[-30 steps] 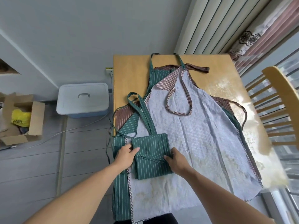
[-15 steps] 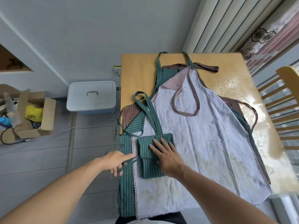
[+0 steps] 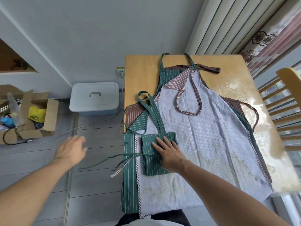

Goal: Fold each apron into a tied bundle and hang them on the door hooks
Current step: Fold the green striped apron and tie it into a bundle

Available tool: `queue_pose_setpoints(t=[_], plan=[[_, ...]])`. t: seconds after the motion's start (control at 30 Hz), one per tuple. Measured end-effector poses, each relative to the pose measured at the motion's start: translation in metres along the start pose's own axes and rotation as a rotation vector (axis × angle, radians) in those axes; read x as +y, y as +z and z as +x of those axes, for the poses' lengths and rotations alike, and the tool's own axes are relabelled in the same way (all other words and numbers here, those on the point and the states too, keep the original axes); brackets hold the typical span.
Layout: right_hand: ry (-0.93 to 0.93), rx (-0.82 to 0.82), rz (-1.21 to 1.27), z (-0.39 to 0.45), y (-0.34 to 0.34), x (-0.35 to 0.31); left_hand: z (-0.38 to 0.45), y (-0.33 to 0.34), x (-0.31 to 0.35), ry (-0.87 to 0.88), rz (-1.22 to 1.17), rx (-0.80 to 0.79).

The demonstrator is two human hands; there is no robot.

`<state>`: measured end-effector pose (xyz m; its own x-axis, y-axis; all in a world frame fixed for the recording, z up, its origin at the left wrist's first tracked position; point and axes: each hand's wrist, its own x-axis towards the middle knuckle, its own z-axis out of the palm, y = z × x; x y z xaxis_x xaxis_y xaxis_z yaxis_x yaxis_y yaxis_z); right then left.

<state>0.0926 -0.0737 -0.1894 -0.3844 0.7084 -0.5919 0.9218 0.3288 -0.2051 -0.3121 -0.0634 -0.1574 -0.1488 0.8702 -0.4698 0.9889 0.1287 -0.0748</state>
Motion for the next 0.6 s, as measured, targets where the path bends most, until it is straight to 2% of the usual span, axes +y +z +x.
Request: queue_pose_setpoints(t=[0.07, 0.17, 0.23, 0.3, 0.37, 0.47, 0.6], plan=[[0.0, -0.004, -0.001, 0.0, 0.0, 0.0, -0.005, -0.003, 0.044, 0.236, -0.182, 0.117], [-0.003, -0.01, -0.001, -0.002, 0.002, -0.001, -0.023, -0.004, 0.129, 0.537, -0.302, 0.134], [-0.008, -0.005, -0.005, -0.003, 0.003, -0.001, -0.031, 0.003, 0.171, 0.631, -0.337, 0.12], [-0.022, -0.002, -0.009, -0.003, 0.004, 0.001, -0.034, 0.016, 0.19, 0.7, -0.267, 0.122], [-0.038, 0.005, 0.011, -0.004, 0.006, 0.004, -0.034, 0.026, 0.195, 0.712, -0.19, 0.161], [-0.056, 0.027, 0.023, -0.005, 0.007, 0.006, -0.03, 0.033, 0.19, 0.638, -0.16, 0.216], [-0.109, 0.126, -0.07, -0.018, 0.027, 0.008, -0.026, 0.033, 0.18, 0.586, -0.143, 0.119]])
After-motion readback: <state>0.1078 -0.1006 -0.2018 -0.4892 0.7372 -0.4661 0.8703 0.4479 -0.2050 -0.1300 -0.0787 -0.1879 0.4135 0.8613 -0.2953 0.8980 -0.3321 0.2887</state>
